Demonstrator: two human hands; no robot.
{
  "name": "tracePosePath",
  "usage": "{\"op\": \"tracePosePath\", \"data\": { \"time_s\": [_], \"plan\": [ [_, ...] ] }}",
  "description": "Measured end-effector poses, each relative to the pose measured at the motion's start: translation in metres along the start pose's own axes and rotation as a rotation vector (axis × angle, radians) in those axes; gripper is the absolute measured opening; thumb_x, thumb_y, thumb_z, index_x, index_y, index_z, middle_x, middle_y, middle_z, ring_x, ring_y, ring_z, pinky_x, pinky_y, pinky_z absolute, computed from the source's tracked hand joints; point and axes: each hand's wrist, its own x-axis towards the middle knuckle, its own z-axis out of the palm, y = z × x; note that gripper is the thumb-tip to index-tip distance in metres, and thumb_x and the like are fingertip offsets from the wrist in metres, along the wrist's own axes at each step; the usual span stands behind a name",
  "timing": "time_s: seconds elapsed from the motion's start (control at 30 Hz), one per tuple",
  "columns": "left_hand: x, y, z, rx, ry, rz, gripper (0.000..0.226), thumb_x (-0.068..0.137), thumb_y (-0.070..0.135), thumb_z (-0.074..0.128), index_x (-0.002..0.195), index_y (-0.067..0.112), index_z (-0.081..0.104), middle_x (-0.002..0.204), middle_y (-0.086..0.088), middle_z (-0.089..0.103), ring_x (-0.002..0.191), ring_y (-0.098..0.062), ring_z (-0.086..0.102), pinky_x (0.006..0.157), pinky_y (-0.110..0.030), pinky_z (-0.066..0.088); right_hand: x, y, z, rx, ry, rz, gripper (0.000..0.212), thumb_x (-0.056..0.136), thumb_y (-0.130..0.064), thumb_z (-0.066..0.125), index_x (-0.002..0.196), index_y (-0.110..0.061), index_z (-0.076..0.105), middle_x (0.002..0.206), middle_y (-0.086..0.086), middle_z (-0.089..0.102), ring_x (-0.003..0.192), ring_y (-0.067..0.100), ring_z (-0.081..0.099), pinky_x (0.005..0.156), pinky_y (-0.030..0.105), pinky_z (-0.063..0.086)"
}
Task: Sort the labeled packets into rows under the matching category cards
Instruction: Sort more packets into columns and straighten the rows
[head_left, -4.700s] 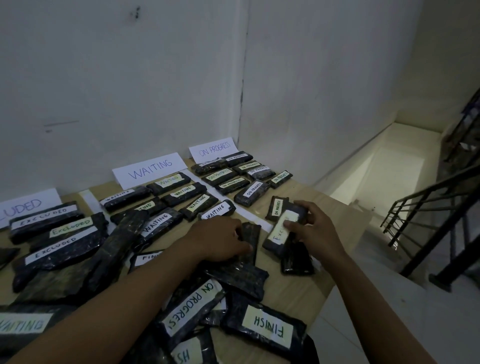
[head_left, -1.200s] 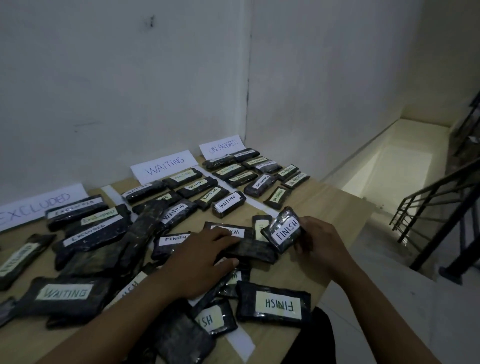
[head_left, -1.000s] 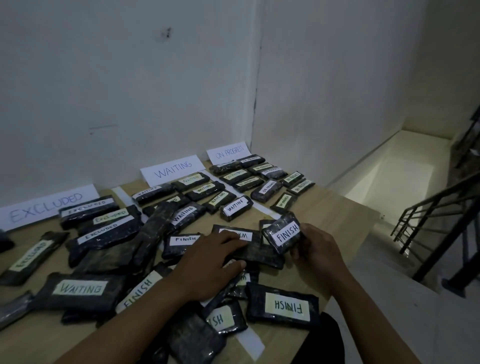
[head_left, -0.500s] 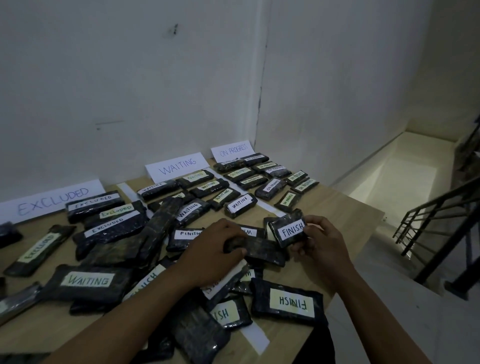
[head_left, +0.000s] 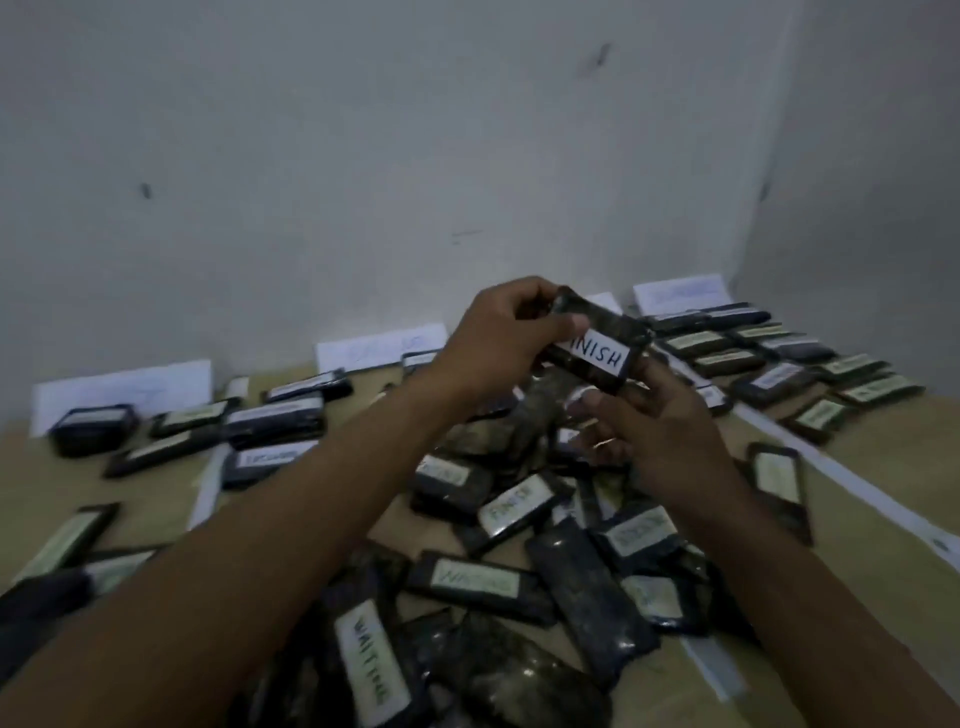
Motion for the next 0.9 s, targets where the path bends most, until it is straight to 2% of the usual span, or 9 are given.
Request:
{"op": "tracePosePath", "data": {
  "time_s": [0.13,0.27,0.37,0.43,0.47,0.57,0.67,0.77,0.9],
  "plan": [
    [-0.057,0.004,-0.063,0.146,0.104,-0.015,0.015,0.088,0.007,0.065,0.078,0.017,0.061,0.066,0.004,0.066,0.058,-0.010,0.060,0.048,-0.021,0.044,-0.019,0.008,0.056,-0.168,-0.241,-0.040,0.040,0.088,-0.008,0.064,0.100,-0.045,0.054,0.075,0.000,0.067,0.064,0.025,0.067,0.055,0.035,0.053],
    [-0.117,0.001,-0.122,0.236,0.281,-0.044,0.009,0.086,0.007,0.067,0.088,0.015,0.065,0.074,-0.002,0.068,0.067,-0.016,0.067,0.054,-0.027,0.052,-0.022,0.017,0.116,-0.225,-0.403,-0.109,0.030,0.085,-0.010,0.064,0.099,-0.035,0.058,0.075,-0.002,0.064,0.066,0.026,0.065,0.056,0.038,0.048],
    [-0.158,-0.008,-0.165,0.242,0.451,-0.101,0.012,0.086,0.002,0.066,0.090,0.012,0.060,0.065,0.002,0.067,0.048,-0.004,0.057,0.045,-0.014,0.041,-0.021,0.023,0.161,-0.341,-0.495,-0.206,0.018,0.084,-0.024,0.066,0.099,-0.032,0.057,0.081,-0.005,0.064,0.072,0.016,0.062,0.064,0.039,0.049],
    [-0.182,-0.016,-0.195,0.264,0.580,-0.149,0.016,0.085,0.001,0.066,0.087,0.013,0.056,0.062,0.002,0.067,0.043,-0.004,0.052,0.042,-0.014,0.037,-0.022,0.028,0.187,-0.445,-0.571,-0.295,0.028,0.083,-0.034,0.067,0.109,-0.036,0.058,0.094,-0.015,0.064,0.082,0.006,0.059,0.072,0.028,0.047],
    [-0.193,-0.023,-0.212,0.267,0.649,-0.171,0.017,0.085,0.001,0.066,0.086,0.013,0.055,0.060,0.003,0.067,0.042,-0.004,0.052,0.041,-0.015,0.037,-0.022,0.032,0.197,-0.532,-0.624,-0.345,0.037,0.083,-0.041,0.067,0.118,-0.036,0.055,0.105,-0.018,0.061,0.093,0.004,0.056,0.078,0.024,0.044],
    [-0.219,-0.048,-0.261,0.312,0.836,-0.270,0.015,0.086,0.006,0.068,0.086,0.014,0.055,0.060,0.002,0.066,0.047,-0.009,0.055,0.045,-0.021,0.039,-0.022,0.050,0.216,-0.820,-0.804,-0.480,0.069,0.078,-0.068,0.051,0.138,-0.037,0.041,0.138,-0.013,0.046,0.127,0.009,0.035,0.099,0.026,0.033],
    [-0.235,-0.079,-0.306,0.340,0.960,-0.391,0.012,0.087,0.013,0.067,0.092,0.012,0.056,0.075,-0.010,0.065,0.057,-0.017,0.055,0.050,-0.026,0.039,-0.022,0.066,0.223,-0.949,-0.949,-0.485,0.077,0.074,-0.084,0.034,0.140,-0.044,0.034,0.145,-0.018,0.037,0.133,0.009,0.030,0.105,0.029,0.032],
    [-0.239,-0.105,-0.342,0.341,1.048,-0.490,0.014,0.088,0.018,0.067,0.097,0.013,0.058,0.091,-0.014,0.066,0.065,-0.018,0.058,0.055,-0.028,0.044,-0.020,0.071,0.221,-0.986,-0.986,-0.453,0.062,0.082,-0.074,0.037,0.139,-0.050,0.034,0.143,-0.022,0.038,0.130,0.005,0.031,0.100,0.025,0.032],
    [-0.233,-0.133,-0.372,0.335,1.116,-0.548,0.019,0.086,0.025,0.071,0.098,0.014,0.062,0.104,-0.014,0.069,0.081,-0.022,0.065,0.069,-0.034,0.055,-0.019,0.070,0.220,-1.005,-0.981,-0.451,0.058,0.085,-0.069,0.038,0.140,-0.051,0.031,0.139,-0.025,0.039,0.125,0.001,0.031,0.094,0.022,0.032]
  ]
}}
